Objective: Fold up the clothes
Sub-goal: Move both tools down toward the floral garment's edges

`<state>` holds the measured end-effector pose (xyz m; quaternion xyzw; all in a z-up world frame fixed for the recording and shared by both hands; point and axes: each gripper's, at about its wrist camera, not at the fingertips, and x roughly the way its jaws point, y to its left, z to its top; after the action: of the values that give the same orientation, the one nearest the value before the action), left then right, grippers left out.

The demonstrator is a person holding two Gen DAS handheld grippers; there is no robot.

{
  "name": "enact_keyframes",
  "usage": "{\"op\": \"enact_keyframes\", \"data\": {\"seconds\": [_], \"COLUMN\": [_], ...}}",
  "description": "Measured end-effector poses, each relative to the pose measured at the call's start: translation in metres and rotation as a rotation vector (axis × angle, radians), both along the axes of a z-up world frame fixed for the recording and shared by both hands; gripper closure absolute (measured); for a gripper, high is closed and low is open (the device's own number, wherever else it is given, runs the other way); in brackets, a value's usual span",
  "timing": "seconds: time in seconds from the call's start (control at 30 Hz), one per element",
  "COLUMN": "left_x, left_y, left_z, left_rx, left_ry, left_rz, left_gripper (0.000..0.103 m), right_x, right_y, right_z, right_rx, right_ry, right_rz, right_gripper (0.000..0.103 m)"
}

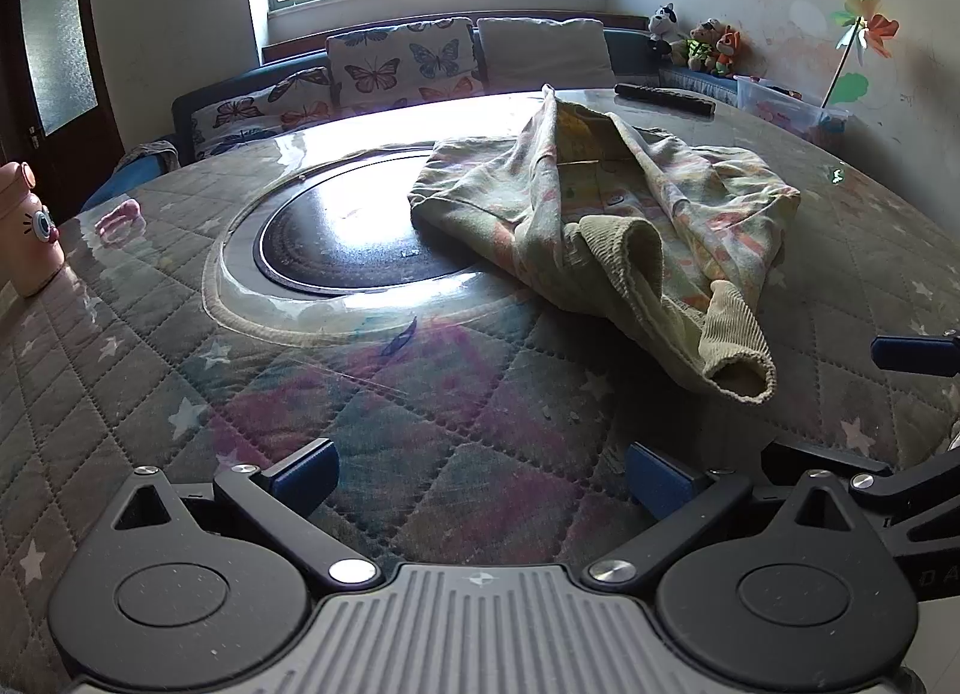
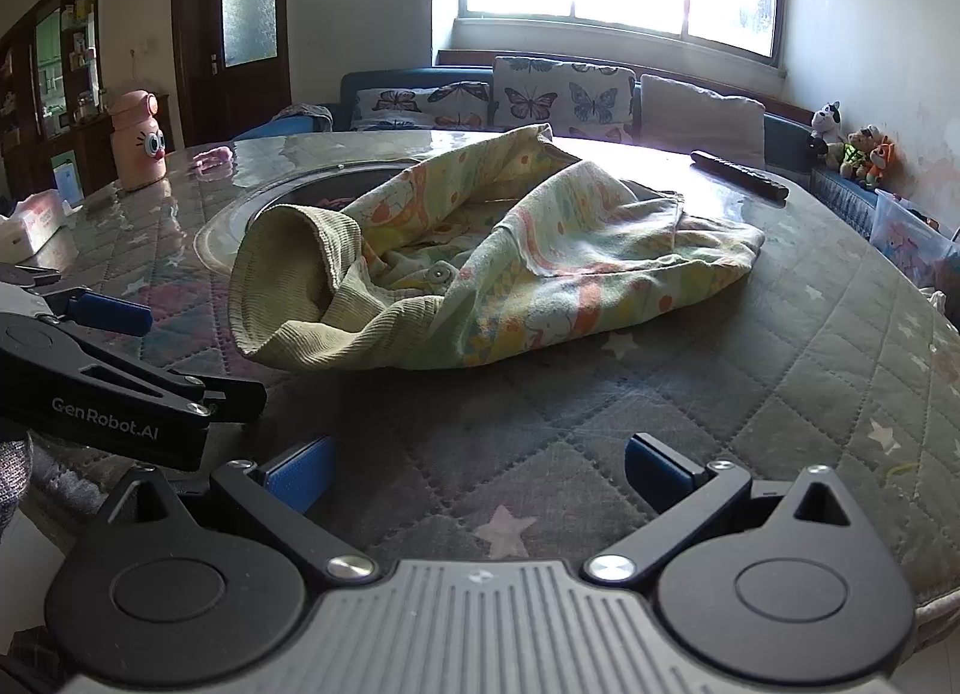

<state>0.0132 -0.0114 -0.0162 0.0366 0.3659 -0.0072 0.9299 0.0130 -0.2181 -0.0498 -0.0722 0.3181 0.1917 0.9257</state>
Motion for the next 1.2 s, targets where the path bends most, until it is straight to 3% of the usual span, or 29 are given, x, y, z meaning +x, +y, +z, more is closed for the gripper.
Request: {"op": "enact_keyframes", "data": {"seconds": [0.8, 1.03, 1.2], "left_x": [0.024, 0.042, 0.061], "left_y": [0.018, 0.044, 0.045], "left_z": [0.009, 0.027, 0.048], "left_rx": [0.018, 0.045, 0.062], "left_ry": [-0.012, -0.062, -0.114], "left_rz": [0.04, 0.113, 0.107], "left_gripper": [0.0, 0.0, 0.0], "right_x": [0.026, 0.044, 0.06], "right_y": [-0.009, -0.017, -0.003], "right_z": [0.006, 0.03, 0.034], "right_rx": [-0.005, 0.008, 0.005], "right_ry": [-0.006, -0.069, -0.075], "right_rz": [-0.03, -0.067, -0.034], "right_gripper": [0.0, 0.0, 0.0]}}
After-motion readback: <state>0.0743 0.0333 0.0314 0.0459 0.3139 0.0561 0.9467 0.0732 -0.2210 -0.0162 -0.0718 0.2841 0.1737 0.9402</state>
